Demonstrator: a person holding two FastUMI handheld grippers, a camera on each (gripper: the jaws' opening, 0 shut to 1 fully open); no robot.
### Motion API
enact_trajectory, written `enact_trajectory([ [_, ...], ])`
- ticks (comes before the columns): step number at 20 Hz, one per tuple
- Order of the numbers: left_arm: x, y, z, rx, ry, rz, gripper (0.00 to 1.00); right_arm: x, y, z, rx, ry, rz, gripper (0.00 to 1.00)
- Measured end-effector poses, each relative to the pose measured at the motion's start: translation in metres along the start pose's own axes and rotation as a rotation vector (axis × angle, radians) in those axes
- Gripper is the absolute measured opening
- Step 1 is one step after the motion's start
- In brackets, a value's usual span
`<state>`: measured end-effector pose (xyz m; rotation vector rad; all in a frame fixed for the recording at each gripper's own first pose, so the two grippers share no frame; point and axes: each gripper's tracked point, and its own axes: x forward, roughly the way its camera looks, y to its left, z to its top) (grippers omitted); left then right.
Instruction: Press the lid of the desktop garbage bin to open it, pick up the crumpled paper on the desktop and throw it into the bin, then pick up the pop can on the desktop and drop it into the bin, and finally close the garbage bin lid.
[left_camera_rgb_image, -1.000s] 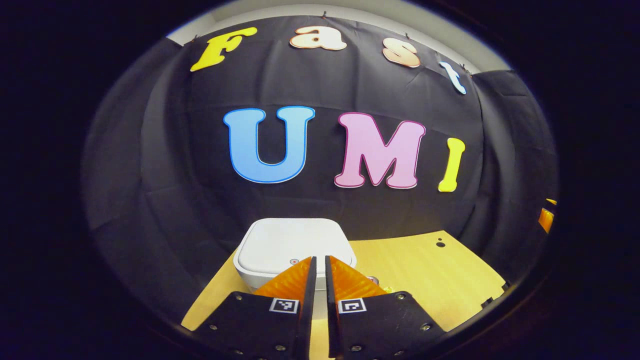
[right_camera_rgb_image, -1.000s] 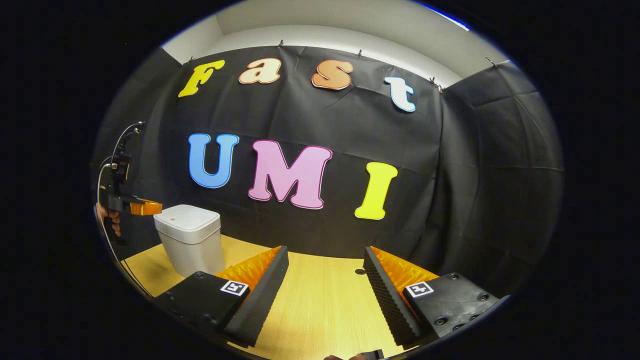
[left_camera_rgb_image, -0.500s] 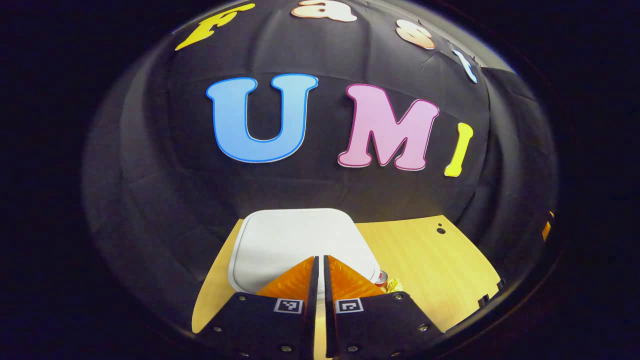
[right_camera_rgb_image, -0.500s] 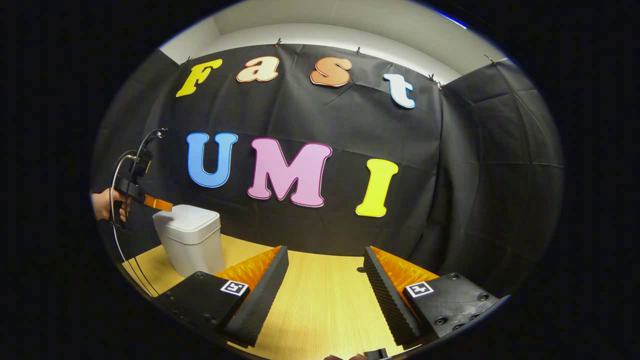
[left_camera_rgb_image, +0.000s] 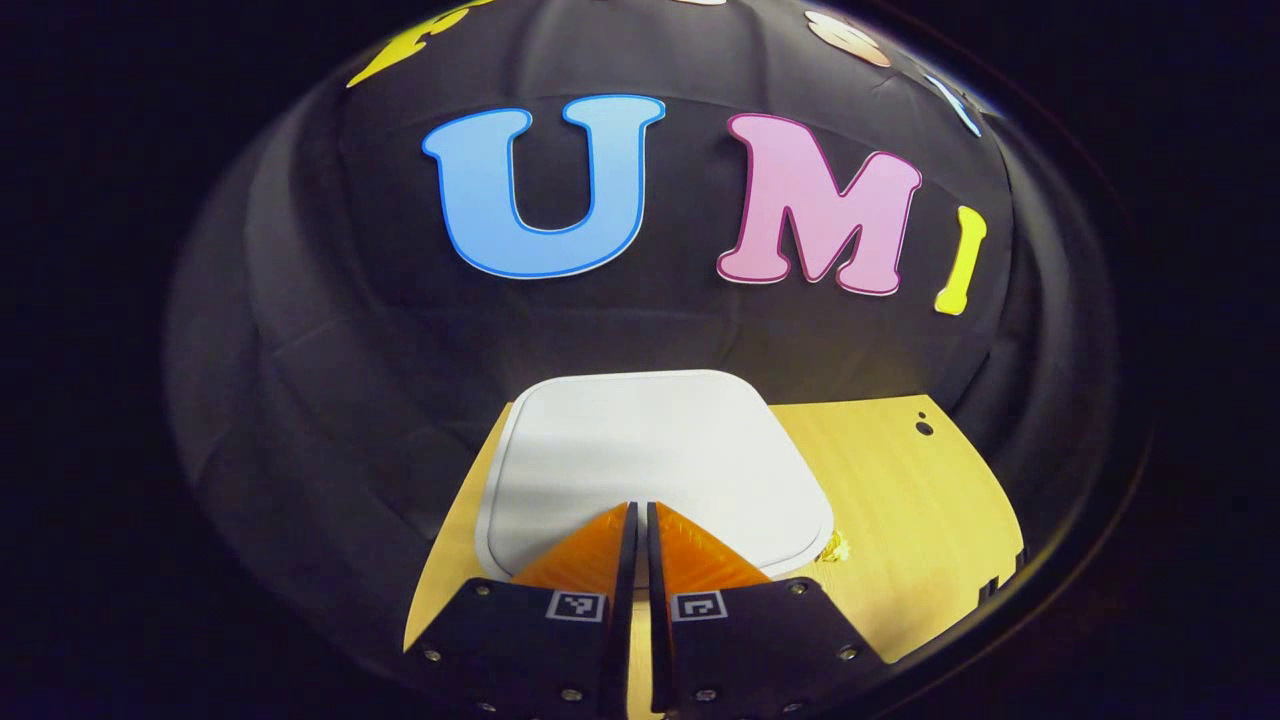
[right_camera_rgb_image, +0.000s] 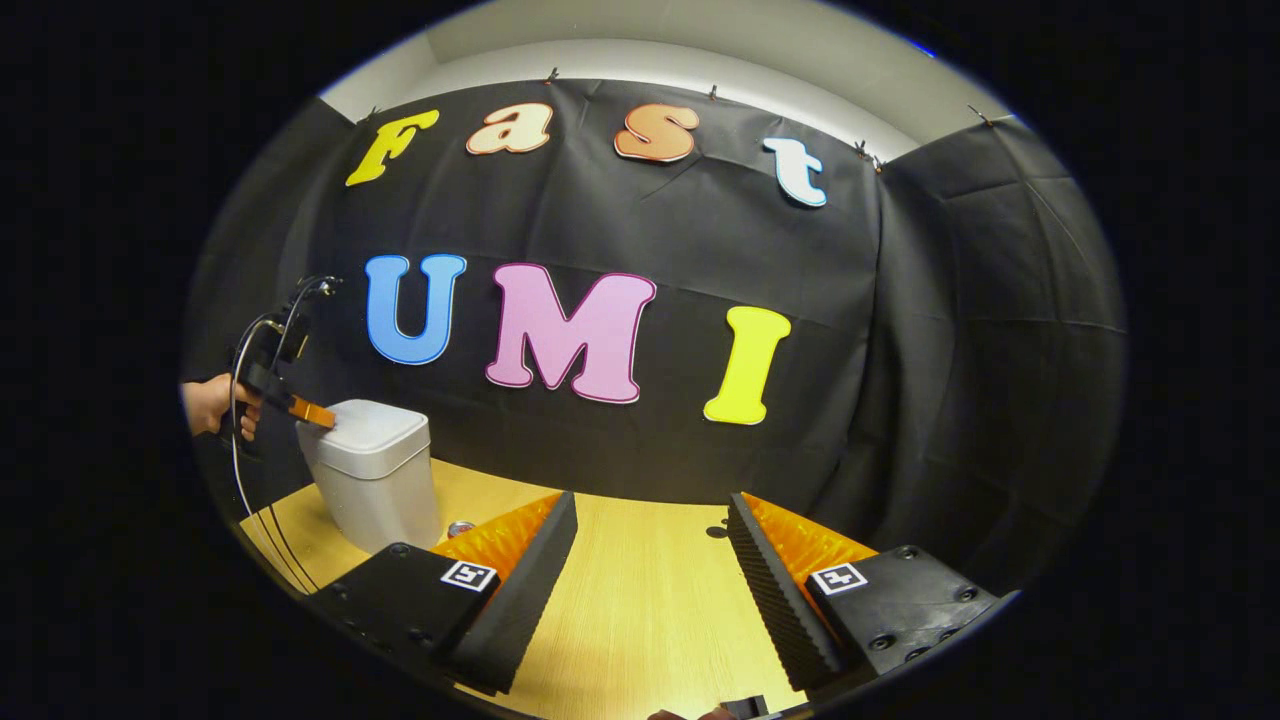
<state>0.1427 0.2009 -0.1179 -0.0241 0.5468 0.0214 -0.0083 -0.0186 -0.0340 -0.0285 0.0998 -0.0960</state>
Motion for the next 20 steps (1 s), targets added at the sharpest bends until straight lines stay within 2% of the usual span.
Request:
enact_trajectory([
  [4, 0.004, -0.001, -0.004, -0.014, 0.021, 0.019, 0.10, 0.009, 0.008, -0.005, 0.000, 0.016, 0.021, 0.98],
  [8, 0.004, -0.002, -0.005, -0.046, 0.000, 0.004, 0.10, 0.014, 0.018, -0.008, 0.003, 0.028, 0.045, 0.98],
  [11, 0.002, -0.001, 0.002, -0.019, -0.058, -0.015, 0.10, 0.016, 0.026, -0.012, -0.003, 0.050, 0.061, 0.98],
  [14, -0.006, 0.009, 0.021, -0.018, -0.156, 0.033, 0.10, 0.016, 0.030, -0.009, -0.023, 0.053, 0.064, 0.98],
  [20, -0.056, -0.004, 0.058, 0.011, -0.319, 0.040, 0.10, 0.027, 0.048, -0.019, -0.042, 0.060, 0.109, 0.98],
])
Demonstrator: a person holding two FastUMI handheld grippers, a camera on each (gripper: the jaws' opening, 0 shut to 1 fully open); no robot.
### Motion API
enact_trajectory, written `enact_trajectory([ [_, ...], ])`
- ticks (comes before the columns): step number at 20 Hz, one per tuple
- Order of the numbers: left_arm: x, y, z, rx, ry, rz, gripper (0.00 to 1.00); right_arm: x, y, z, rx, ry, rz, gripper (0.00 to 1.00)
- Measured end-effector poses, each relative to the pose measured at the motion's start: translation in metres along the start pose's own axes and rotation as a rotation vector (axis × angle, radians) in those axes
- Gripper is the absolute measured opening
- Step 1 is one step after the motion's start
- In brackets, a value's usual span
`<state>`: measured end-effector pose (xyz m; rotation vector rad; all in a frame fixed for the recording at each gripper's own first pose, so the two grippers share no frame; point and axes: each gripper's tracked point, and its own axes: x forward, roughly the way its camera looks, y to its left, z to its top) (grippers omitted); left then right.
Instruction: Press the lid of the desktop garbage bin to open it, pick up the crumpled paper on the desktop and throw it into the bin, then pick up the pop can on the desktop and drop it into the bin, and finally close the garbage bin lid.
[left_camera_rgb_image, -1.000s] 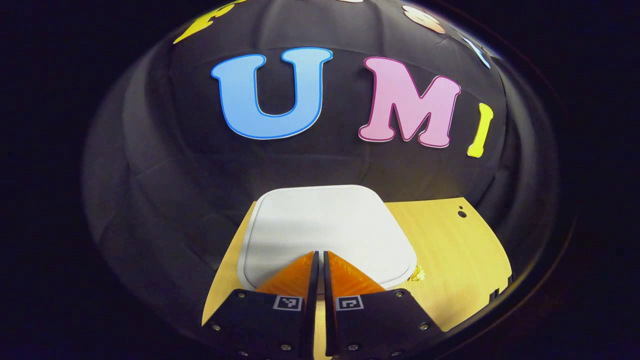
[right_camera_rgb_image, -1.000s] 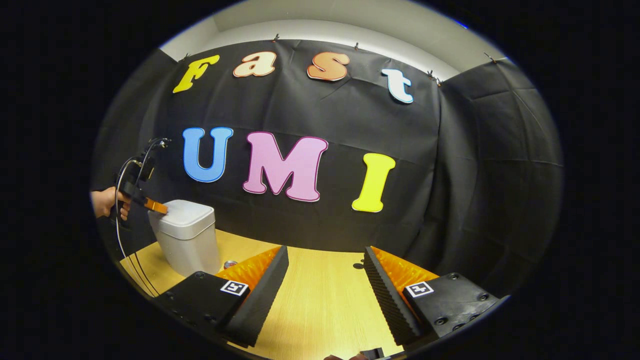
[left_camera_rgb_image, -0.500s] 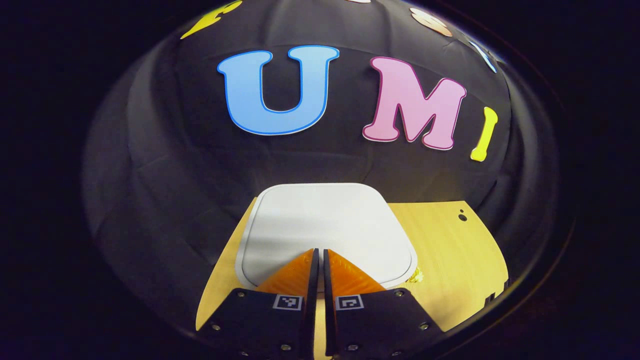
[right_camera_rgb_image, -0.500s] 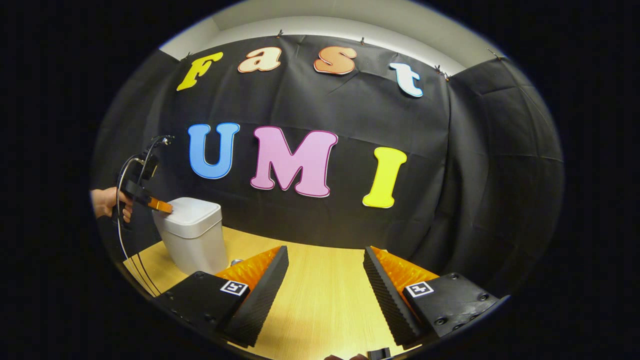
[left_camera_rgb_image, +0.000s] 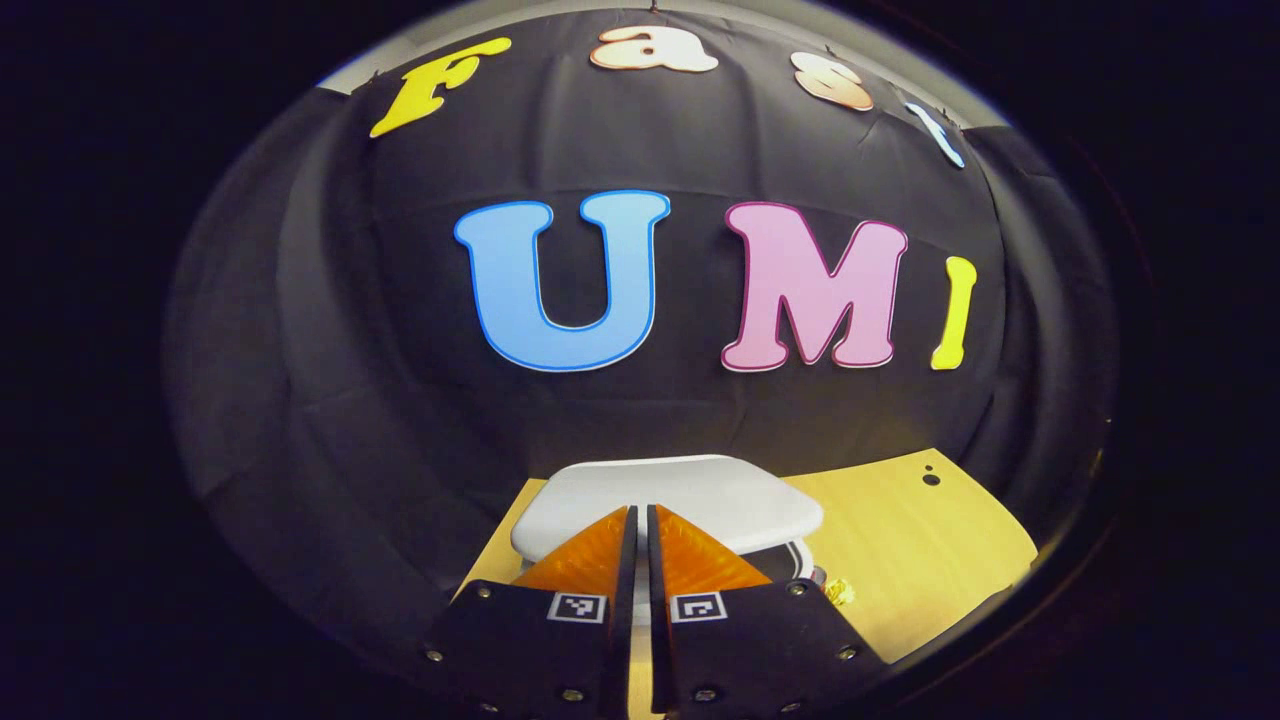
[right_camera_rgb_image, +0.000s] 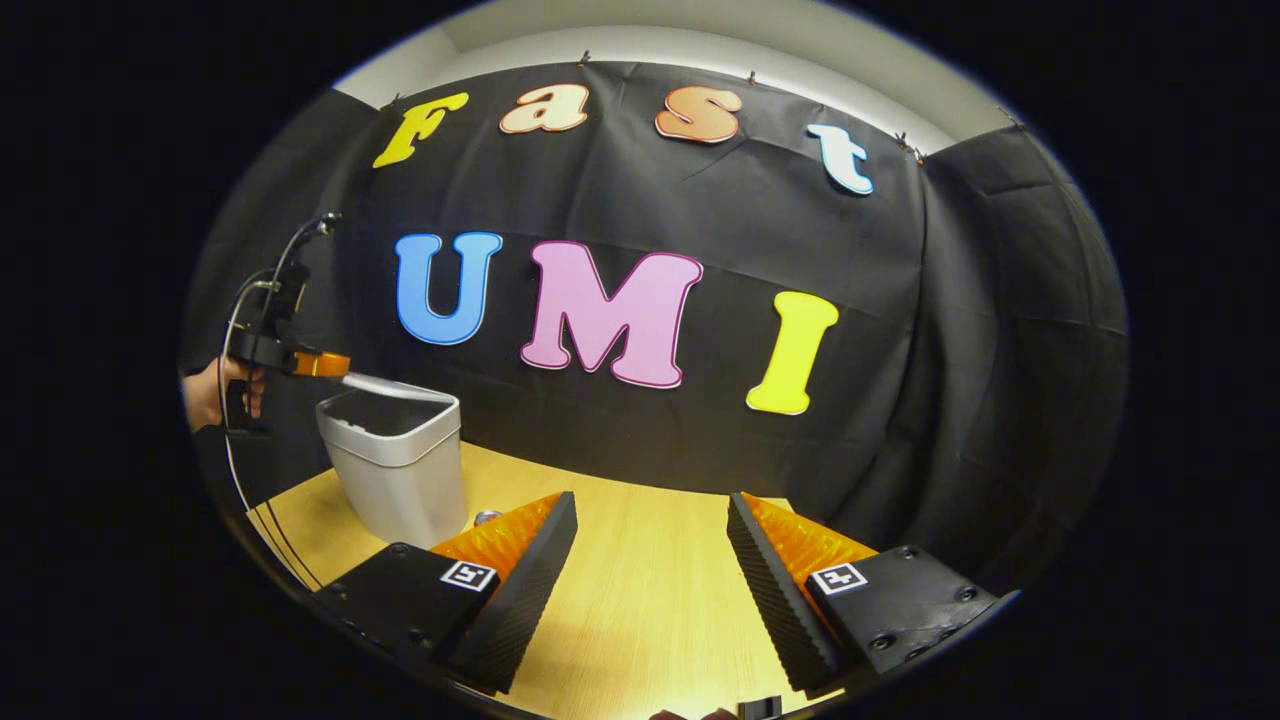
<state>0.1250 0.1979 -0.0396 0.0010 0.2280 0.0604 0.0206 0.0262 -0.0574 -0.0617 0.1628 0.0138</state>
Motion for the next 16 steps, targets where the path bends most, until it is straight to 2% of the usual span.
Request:
enact_trajectory([
  [4, -0.034, -0.021, 0.027, -0.061, -0.102, -0.021, 0.09, 0.020, 0.014, -0.019, 0.005, 0.038, 0.078, 0.98],
  [6, -0.052, -0.027, 0.040, -0.089, -0.151, -0.012, 0.13, 0.034, 0.015, -0.025, -0.014, 0.049, 0.104, 0.98],
  [7, -0.061, -0.028, 0.048, -0.086, -0.186, -0.003, 0.22, 0.043, 0.018, -0.028, -0.015, 0.052, 0.119, 0.98],
  [8, -0.070, -0.028, 0.057, -0.072, -0.233, 0.004, 0.22, 0.053, 0.023, -0.029, -0.011, 0.058, 0.135, 0.98],
  [9, -0.079, -0.031, 0.065, -0.054, -0.256, 0.011, 0.39, 0.063, 0.028, -0.034, -0.003, 0.069, 0.154, 0.98],
  [12, -0.092, -0.042, 0.066, -0.041, -0.262, 0.028, 0.49, 0.094, 0.048, -0.046, 0.002, 0.092, 0.210, 0.98],
  [15, -0.101, -0.053, 0.072, -0.085, -0.262, 0.042, 0.77, 0.135, 0.065, -0.074, -0.013, 0.145, 0.247, 0.98],
  [16, -0.102, -0.053, 0.073, -0.089, -0.270, 0.057, 0.77, 0.148, 0.073, -0.084, 0.001, 0.172, 0.265, 0.98],
])
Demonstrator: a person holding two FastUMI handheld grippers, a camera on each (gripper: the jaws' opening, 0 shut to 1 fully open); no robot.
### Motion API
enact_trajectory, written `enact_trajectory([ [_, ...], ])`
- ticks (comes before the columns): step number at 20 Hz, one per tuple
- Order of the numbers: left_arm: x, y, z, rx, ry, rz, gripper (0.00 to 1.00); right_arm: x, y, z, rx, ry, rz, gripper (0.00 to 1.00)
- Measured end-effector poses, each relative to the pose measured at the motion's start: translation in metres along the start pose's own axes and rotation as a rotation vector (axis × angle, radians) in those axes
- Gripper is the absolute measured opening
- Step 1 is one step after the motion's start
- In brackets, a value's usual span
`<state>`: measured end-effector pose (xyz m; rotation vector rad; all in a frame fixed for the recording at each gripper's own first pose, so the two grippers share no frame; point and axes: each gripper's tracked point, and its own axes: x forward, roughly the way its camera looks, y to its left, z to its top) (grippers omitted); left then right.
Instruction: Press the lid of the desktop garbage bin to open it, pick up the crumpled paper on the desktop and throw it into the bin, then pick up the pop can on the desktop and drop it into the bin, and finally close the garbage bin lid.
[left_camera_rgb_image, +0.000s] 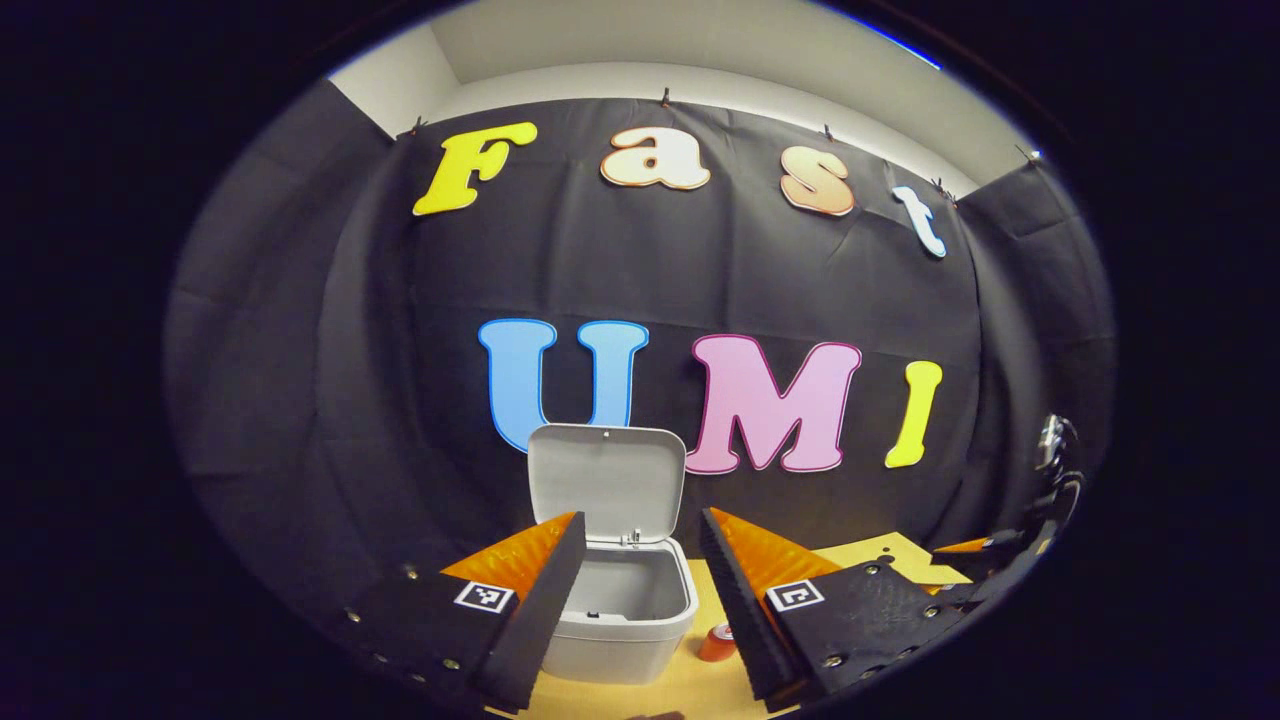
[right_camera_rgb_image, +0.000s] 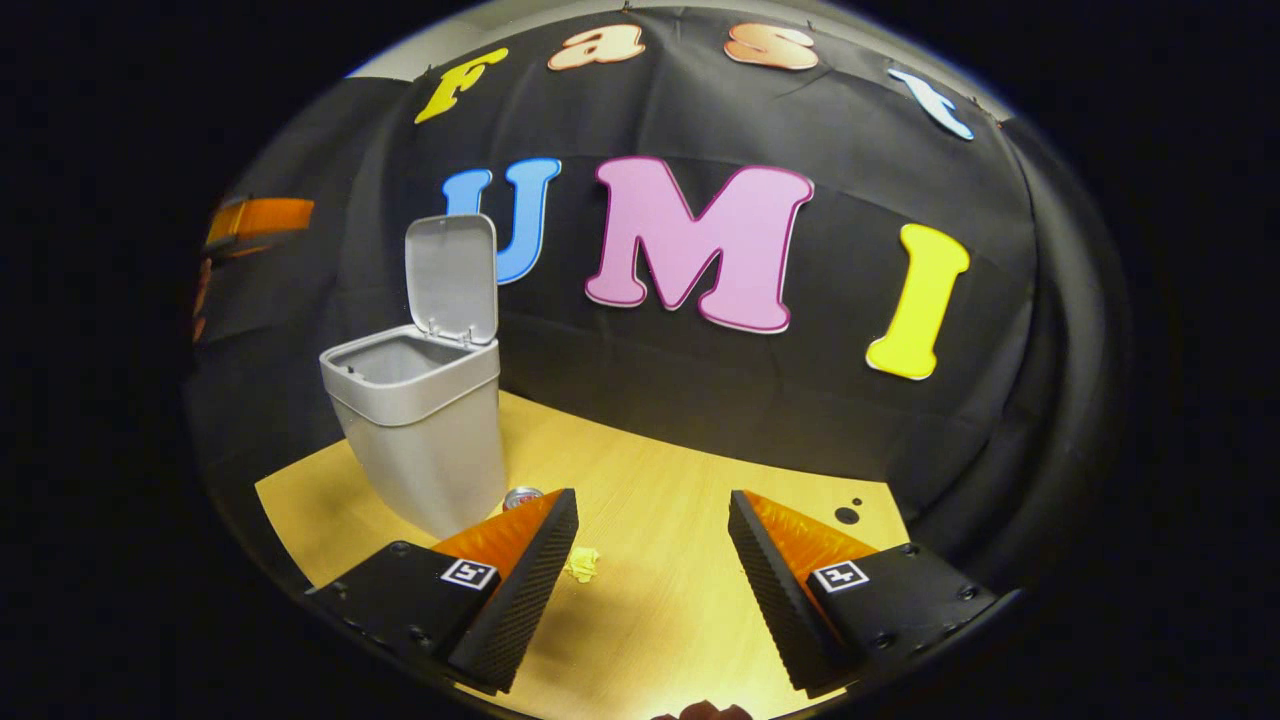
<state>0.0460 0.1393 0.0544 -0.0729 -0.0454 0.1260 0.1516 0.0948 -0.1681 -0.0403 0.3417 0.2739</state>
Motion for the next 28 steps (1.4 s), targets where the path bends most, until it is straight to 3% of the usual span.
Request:
enact_trajectory([
  [6, -0.013, -0.014, 0.016, 0.045, -0.030, 0.058, 0.77, 0.085, 0.022, -0.070, 0.060, 0.213, 0.094, 0.99],
  [10, -0.026, -0.009, 0.014, 0.010, -0.024, 0.058, 0.77, 0.116, 0.048, -0.122, 0.043, 0.358, 0.118, 0.99],
  [14, -0.036, 0.018, 0.013, 0.008, 0.001, 0.055, 0.77, 0.148, 0.064, -0.172, 0.065, 0.497, 0.081, 0.99],
  [18, -0.044, 0.049, 0.018, 0.068, 0.008, 0.071, 0.77, 0.170, 0.068, -0.202, 0.095, 0.575, 0.039, 0.96],
  [20, -0.046, 0.057, 0.016, 0.072, 0.010, 0.079, 0.77, 0.175, 0.070, -0.212, 0.096, 0.597, 0.022, 0.91],
  [22, -0.045, 0.061, 0.009, 0.074, 0.029, 0.083, 0.77, 0.176, 0.070, -0.222, 0.099, 0.630, 0.011, 0.72],
  [23, -0.043, 0.064, 0.007, 0.077, 0.037, 0.087, 0.77, 0.177, 0.072, -0.225, 0.103, 0.636, 0.013, 0.55],
  [28, -0.036, 0.063, 0.007, 0.076, 0.046, 0.061, 0.77, 0.170, 0.073, -0.215, 0.126, 0.627, 0.025, 0.45],
])
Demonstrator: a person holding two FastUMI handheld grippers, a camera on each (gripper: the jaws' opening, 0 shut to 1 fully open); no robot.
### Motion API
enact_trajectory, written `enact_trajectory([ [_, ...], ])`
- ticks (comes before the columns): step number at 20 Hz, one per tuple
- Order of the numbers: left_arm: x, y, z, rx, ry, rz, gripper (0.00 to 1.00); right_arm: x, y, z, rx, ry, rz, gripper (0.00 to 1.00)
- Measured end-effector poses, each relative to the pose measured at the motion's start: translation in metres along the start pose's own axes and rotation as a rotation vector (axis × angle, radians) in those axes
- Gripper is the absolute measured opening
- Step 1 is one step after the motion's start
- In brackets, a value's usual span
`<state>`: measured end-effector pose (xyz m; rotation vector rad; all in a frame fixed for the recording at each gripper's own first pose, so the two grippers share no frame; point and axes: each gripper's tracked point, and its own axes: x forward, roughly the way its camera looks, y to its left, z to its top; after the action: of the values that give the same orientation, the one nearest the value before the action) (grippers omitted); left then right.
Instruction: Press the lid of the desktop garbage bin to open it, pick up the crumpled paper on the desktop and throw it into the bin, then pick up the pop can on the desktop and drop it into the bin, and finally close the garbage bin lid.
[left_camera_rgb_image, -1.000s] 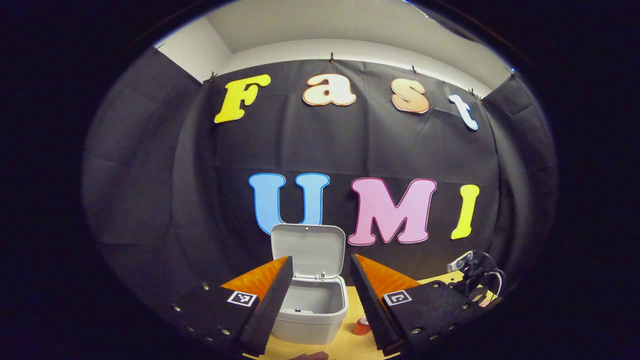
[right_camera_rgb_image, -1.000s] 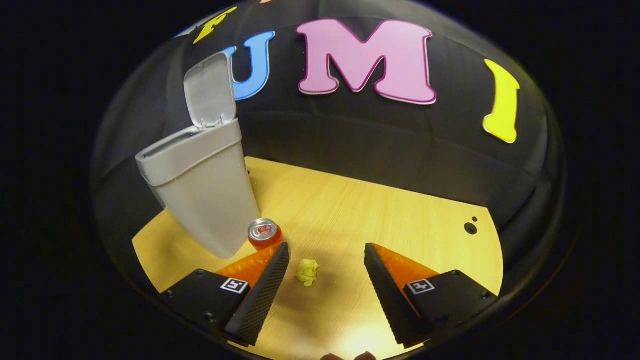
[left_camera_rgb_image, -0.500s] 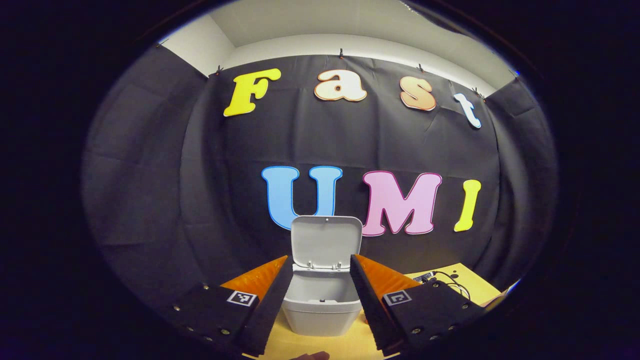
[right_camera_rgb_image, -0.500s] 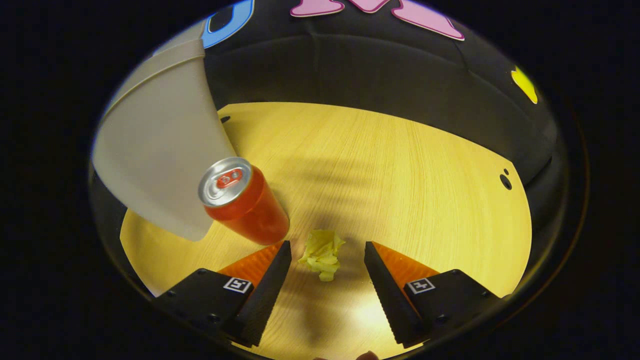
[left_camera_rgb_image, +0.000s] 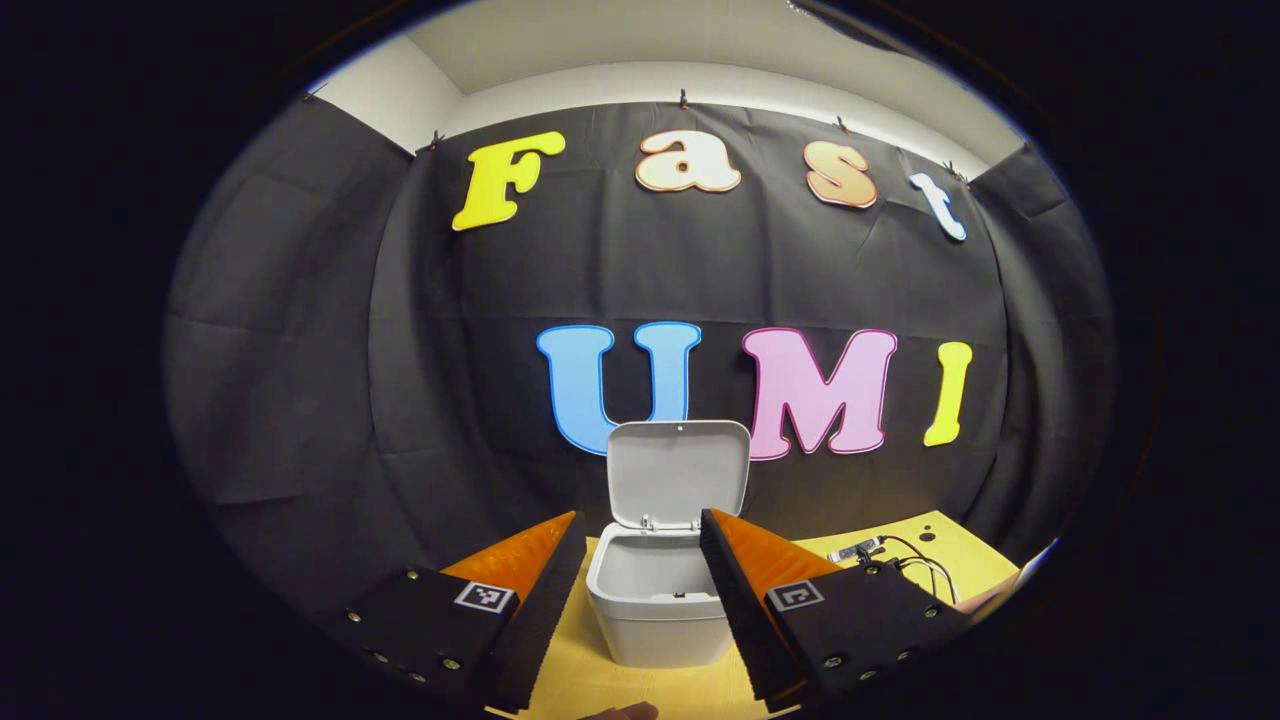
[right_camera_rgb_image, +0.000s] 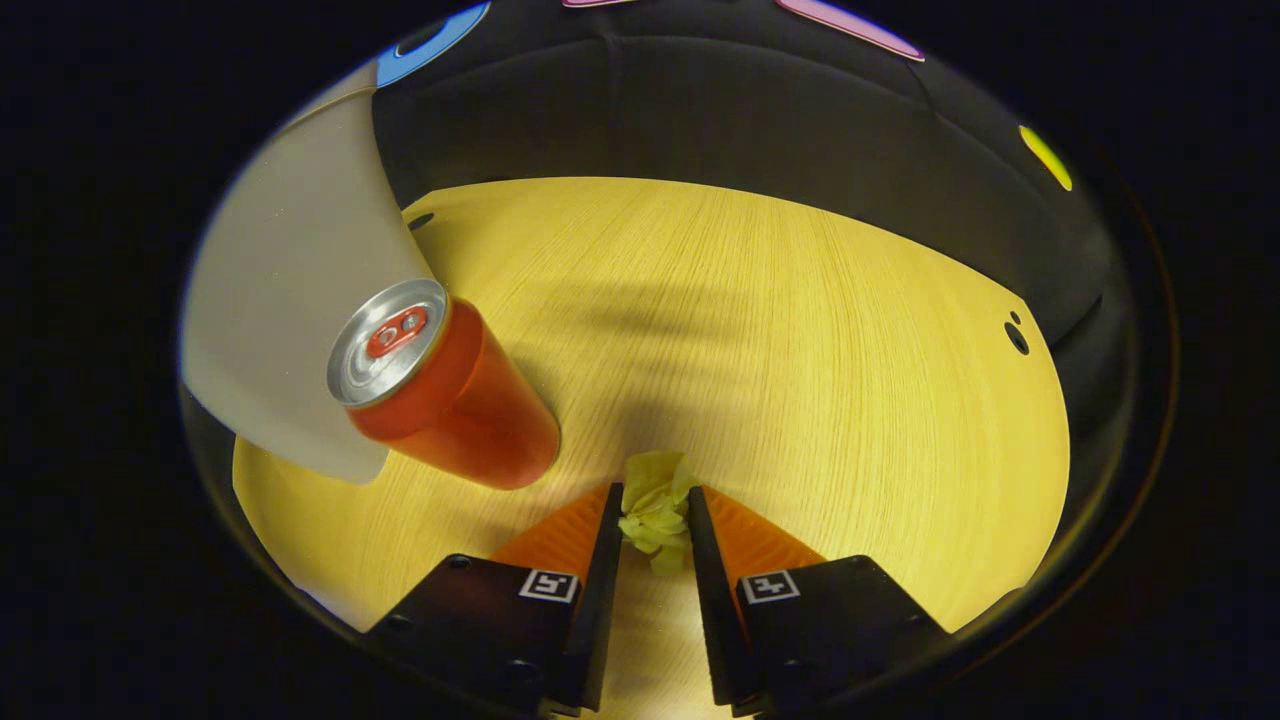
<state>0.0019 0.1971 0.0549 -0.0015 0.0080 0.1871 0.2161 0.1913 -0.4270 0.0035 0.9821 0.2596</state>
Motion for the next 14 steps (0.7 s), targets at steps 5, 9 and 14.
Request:
enact_trajectory([
  [5, 0.005, -0.012, -0.005, -0.031, 0.009, -0.047, 0.77, -0.073, 0.002, 0.046, -0.025, -0.170, 0.054, 0.22],
  [9, 0.007, -0.026, -0.011, -0.075, 0.021, -0.091, 0.77, -0.153, 0.011, 0.108, -0.054, -0.368, 0.085, 0.37],
  [14, -0.001, -0.032, -0.003, -0.070, -0.002, -0.112, 0.77, -0.251, 0.051, 0.184, -0.127, -0.603, 0.152, 0.37],
])
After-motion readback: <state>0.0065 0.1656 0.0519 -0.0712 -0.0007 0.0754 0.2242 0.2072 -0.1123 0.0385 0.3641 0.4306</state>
